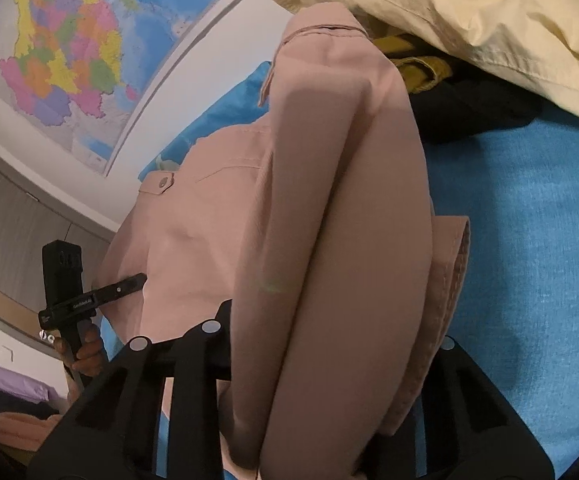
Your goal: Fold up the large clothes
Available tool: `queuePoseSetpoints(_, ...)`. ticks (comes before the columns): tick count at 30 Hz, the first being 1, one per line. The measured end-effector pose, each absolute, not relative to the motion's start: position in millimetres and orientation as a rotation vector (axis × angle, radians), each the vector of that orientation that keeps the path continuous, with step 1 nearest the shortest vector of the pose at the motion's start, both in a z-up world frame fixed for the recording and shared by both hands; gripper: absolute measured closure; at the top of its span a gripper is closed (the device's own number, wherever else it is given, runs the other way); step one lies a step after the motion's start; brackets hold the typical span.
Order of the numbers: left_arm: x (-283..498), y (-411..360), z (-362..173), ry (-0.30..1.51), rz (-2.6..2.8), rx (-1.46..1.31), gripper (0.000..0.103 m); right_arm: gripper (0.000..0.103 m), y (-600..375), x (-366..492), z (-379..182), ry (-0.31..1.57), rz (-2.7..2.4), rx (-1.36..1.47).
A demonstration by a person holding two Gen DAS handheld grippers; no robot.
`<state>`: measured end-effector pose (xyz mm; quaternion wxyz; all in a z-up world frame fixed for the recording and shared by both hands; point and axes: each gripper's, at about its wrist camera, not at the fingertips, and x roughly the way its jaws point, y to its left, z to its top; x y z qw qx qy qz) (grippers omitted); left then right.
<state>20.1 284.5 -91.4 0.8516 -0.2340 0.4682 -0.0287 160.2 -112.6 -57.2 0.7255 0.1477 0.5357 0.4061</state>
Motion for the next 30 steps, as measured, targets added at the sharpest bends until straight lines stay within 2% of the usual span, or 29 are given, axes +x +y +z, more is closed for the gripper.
queuePoseSetpoints(1,21.2,283.7,-91.1,0.982,-0.061,-0.476,0.071,0.054,-112.9,162.5,-58.9,1.189,0.887,0.332)
queuePoseSetpoints(2,22.8,284.9,-93.3,0.990,-0.069,-0.479,0.067,0.044,-112.9,164.7,-61.7,1.201,0.888,0.353)
queuePoseSetpoints(3,25.5,287.8,-97.1,1.003,-0.076,-0.499,0.060,0.041,-113.5,165.6,-62.9,1.203,0.905,0.380)
queuePoseSetpoints(4,27.6,290.7,-99.4,1.002,-0.084,-0.528,0.060,0.039,-114.6,166.6,-63.2,1.203,0.919,0.402)
queuePoseSetpoints(6,29.3,295.6,-99.6,0.996,-0.098,-0.560,0.060,0.040,-113.2,168.3,-62.5,1.207,0.917,0.408)
queuePoseSetpoints(7,30.6,296.7,-100.0,0.996,-0.097,-0.572,0.061,0.050,-112.2,168.5,-62.0,1.202,0.909,0.405)
queuePoseSetpoints(8,30.8,296.8,-100.2,0.995,-0.095,-0.572,0.064,0.065,-109.4,168.4,-62.4,1.206,0.905,0.384)
queuePoseSetpoints(9,31.1,295.7,-100.0,0.996,-0.093,-0.563,0.068,0.067,-108.4,167.7,-63.4,1.211,0.906,0.372)
queuePoseSetpoints(11,30.3,293.7,-98.3,0.994,-0.095,-0.550,0.075,0.077,-110.3,166.8,-62.4,1.209,0.904,0.375)
queuePoseSetpoints(13,29.2,291.3,-94.2,0.984,-0.098,-0.542,0.084,0.081,-111.3,162.8,-51.8,1.175,0.912,0.360)
queuePoseSetpoints(17,25.3,286.6,-75.2,0.945,-0.108,-0.506,0.090,0.086,-105.4,153.8,-20.9,1.090,0.942,0.311)
queuePoseSetpoints(25,-9.6,297.9,-27.0,0.828,-0.160,-0.526,0.092,0.086,-106.7,140.1,39.5,0.943,1.053,0.281)
queuePoseSetpoints(27,-10.4,300.1,-38.9,0.871,-0.148,-0.527,0.085,0.081,-107.5,144.0,25.0,0.993,1.001,0.243)
queuePoseSetpoints(29,-4.8,300.7,-59.7,0.959,-0.101,-0.482,0.078,0.066,-103.3,153.6,-7.5,1.116,0.944,0.220)
queuePoseSetpoints(30,-2.4,300.9,-72.1,1.011,-0.074,-0.453,0.068,0.060,-103.4,155.8,-15.9,1.140,0.915,0.208)
